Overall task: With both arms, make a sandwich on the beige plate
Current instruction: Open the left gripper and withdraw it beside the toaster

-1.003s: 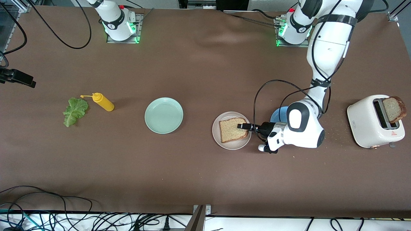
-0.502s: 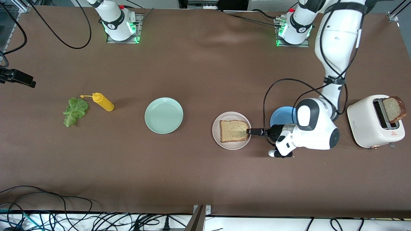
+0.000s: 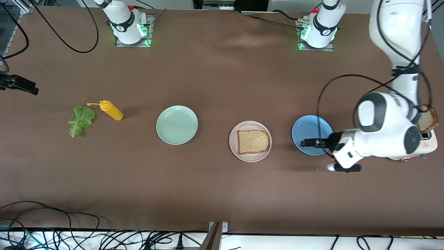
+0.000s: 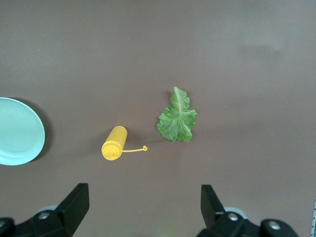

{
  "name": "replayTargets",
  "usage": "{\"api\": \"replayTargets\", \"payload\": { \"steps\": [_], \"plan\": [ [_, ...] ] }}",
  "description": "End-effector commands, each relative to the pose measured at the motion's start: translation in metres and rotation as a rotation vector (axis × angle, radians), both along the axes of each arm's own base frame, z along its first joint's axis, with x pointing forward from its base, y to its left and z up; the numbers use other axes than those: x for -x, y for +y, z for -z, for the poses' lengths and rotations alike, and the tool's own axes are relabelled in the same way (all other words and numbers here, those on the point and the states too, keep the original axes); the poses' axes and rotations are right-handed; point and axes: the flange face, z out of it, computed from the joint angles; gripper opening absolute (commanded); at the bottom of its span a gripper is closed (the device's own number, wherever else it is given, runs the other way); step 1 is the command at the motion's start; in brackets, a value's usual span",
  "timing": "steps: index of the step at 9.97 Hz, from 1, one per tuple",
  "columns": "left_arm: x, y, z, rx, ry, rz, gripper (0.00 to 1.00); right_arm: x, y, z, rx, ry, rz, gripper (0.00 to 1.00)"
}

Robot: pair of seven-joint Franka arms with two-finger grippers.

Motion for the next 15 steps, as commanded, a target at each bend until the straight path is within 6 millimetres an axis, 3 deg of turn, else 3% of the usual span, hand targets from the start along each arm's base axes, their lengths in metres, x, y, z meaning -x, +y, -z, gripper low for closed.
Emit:
{"api": "replayTargets", "payload": {
  "steps": [1, 2, 3, 7, 10, 11, 15],
  "plan": [
    [0.010, 0.039, -0.021, -0.171, 0.016, 0.023, 1.00, 0.003, 0.000, -0.002, 0.002, 0.004, 0.004, 1.00],
    [0.010, 0.064, -0.026, -0.222, 0.012, 0.006, 1.00, 0.003, 0.000, -0.002, 0.002, 0.004, 0.004, 1.00],
    [0.014, 0.081, -0.049, -0.249, -0.005, -0.007, 1.00, 0.003, 0.000, -0.002, 0.002, 0.004, 0.004, 1.00],
    [0.021, 0.103, -0.084, -0.315, -0.037, -0.009, 1.00, 0.003, 0.000, -0.002, 0.002, 0.004, 0.004, 1.00],
    [0.021, 0.107, -0.088, -0.315, -0.043, -0.010, 1.00, 0.003, 0.000, -0.002, 0.002, 0.004, 0.004, 1.00],
    [0.023, 0.105, -0.098, -0.309, -0.060, 0.001, 1.00, 0.003, 0.000, -0.002, 0.002, 0.004, 0.004, 1.00],
    [0.024, 0.096, -0.103, -0.283, -0.084, 0.149, 1.00, 0.004, 0.000, -0.003, 0.002, 0.002, 0.004, 1.00]
  ]
}}
